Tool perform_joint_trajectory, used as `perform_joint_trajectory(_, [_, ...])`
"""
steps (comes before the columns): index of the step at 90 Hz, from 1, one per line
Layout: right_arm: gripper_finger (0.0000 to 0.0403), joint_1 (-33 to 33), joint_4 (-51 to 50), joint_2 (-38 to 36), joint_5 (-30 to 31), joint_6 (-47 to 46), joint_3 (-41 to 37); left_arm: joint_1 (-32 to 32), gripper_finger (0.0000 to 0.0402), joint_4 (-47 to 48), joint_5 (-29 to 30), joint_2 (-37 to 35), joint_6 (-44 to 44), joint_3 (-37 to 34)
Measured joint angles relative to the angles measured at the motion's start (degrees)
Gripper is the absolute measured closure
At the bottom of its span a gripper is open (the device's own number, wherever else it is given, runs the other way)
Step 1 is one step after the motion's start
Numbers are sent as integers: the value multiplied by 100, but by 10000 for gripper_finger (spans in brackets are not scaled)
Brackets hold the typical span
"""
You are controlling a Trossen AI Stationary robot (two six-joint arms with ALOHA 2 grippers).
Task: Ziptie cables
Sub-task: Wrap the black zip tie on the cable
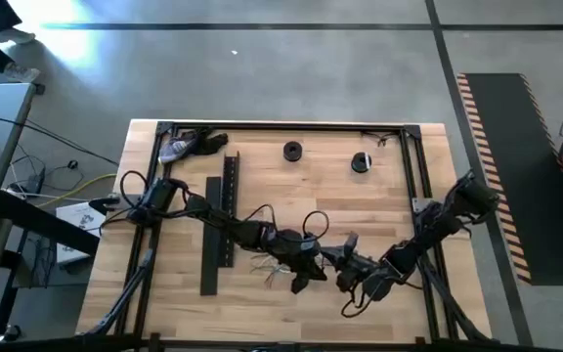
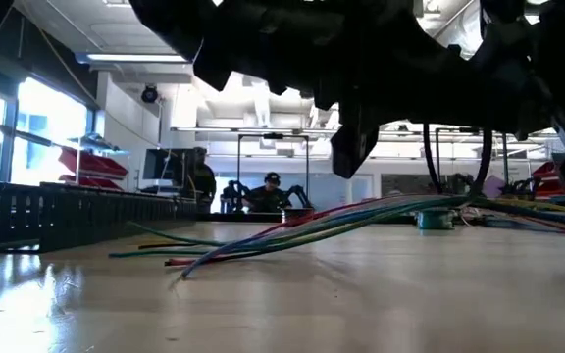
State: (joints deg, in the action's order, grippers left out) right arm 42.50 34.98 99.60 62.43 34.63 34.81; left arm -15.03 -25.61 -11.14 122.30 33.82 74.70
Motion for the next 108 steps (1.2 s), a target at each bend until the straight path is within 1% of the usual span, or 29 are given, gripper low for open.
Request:
perform_joint_trajectory(34, [403, 86, 15, -1, 11, 14, 0, 0, 402, 28, 12, 0, 4, 0])
perform_joint_trajectory(49, [403, 118, 48, -1, 72, 39, 0, 31, 402, 43, -26, 0, 188, 0])
perform_joint_trajectory(82, [403, 116, 96, -1, 87, 387, 0, 67, 402, 59, -35, 0, 204, 1])
perform_joint_trajectory(108, [403, 116, -5, -1, 83, 422, 0, 33, 402, 46, -39, 0, 158, 2])
